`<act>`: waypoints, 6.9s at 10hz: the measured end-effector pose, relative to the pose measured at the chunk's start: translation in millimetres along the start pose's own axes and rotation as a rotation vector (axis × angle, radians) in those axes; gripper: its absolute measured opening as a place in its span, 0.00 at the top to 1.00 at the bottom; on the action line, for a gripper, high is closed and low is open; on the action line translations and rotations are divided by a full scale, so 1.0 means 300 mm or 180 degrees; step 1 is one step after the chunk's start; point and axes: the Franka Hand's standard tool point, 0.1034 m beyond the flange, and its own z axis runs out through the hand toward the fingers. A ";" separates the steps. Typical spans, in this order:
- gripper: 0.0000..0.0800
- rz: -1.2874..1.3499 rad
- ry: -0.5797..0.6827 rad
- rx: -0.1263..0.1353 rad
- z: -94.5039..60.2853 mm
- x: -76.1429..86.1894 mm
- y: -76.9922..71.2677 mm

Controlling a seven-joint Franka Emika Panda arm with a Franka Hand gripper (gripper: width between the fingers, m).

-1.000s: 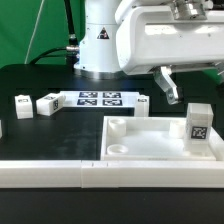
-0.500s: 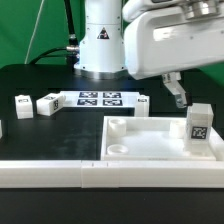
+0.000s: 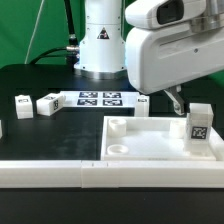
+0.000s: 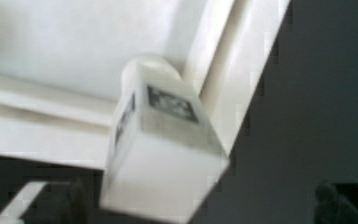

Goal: Assemble one leg

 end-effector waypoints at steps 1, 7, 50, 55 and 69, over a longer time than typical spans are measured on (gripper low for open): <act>0.19 -0.0001 0.0018 -0.0004 0.001 0.002 0.000; 0.19 0.0550 0.0178 -0.0151 0.068 -0.036 0.041; 0.51 0.0485 0.0050 -0.0525 0.075 -0.027 0.004; 0.64 0.1951 0.0237 -0.0505 0.079 -0.023 0.006; 0.21 0.4363 0.0310 -0.0237 0.084 -0.032 0.016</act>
Offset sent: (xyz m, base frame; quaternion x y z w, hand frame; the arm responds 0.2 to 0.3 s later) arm -0.0136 -0.0283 -0.0153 -0.1187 0.0023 0.1411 0.9828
